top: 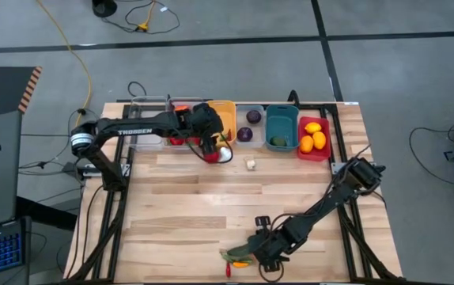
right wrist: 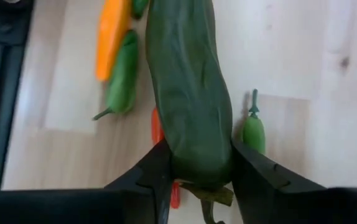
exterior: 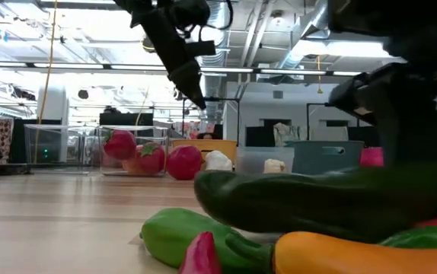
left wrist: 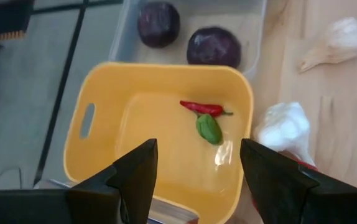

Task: Sort produce into baskets
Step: Put the green chili pepper into the yellow bin

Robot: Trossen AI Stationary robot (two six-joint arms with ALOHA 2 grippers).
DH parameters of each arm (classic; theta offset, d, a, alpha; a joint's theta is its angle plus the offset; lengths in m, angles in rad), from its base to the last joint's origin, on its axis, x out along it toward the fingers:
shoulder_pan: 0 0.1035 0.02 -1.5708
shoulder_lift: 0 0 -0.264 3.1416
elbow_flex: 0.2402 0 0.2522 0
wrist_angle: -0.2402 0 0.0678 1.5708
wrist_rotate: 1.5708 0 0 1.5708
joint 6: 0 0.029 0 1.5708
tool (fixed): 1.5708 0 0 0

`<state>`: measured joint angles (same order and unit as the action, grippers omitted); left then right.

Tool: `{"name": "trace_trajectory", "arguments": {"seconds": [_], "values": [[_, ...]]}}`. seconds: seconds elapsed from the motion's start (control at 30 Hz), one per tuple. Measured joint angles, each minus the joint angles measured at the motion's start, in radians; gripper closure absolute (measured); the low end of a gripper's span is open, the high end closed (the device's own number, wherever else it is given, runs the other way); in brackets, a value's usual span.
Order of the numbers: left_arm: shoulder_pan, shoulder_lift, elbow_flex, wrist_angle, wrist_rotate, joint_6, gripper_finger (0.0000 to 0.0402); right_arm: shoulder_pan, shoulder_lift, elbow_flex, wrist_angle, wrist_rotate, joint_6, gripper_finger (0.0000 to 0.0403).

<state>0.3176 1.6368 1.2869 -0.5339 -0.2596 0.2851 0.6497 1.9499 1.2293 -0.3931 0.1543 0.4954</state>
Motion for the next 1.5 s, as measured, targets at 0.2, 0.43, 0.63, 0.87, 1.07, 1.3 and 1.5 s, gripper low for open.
{"name": "trace_trajectory", "arguments": {"seconds": [0.2,0.43,0.63,0.87,1.07,1.3,1.5], "values": [[-0.034,-0.093,0.000,-0.004,-0.005,0.044,0.0184,-0.049,0.000,0.089,-0.095,0.000,-0.128,0.0220],[-0.082,-0.248,0.001,-0.108,-0.007,0.016,0.0184,-0.155,0.000,0.185,-0.220,0.007,-0.295,0.0234],[-0.146,-0.374,0.001,-0.256,0.064,-0.080,0.0184,-0.280,0.000,0.225,-0.254,0.048,-0.466,0.0229],[-0.244,-0.458,0.001,-0.426,0.108,-0.221,0.0184,-0.443,0.000,0.282,-0.290,0.164,-0.636,0.0226],[-0.336,-0.468,0.001,-0.509,0.121,-0.288,0.0184,-0.577,0.000,0.349,-0.330,0.274,-0.776,0.0225],[-0.405,-0.463,0.001,-0.515,0.120,-0.290,0.0184,-0.730,-0.001,0.416,-0.355,0.398,-0.875,0.0224],[-0.424,-0.464,0.001,-0.515,0.117,-0.298,0.0184,-0.831,-0.001,0.419,-0.356,0.397,-0.897,0.0220]]}}
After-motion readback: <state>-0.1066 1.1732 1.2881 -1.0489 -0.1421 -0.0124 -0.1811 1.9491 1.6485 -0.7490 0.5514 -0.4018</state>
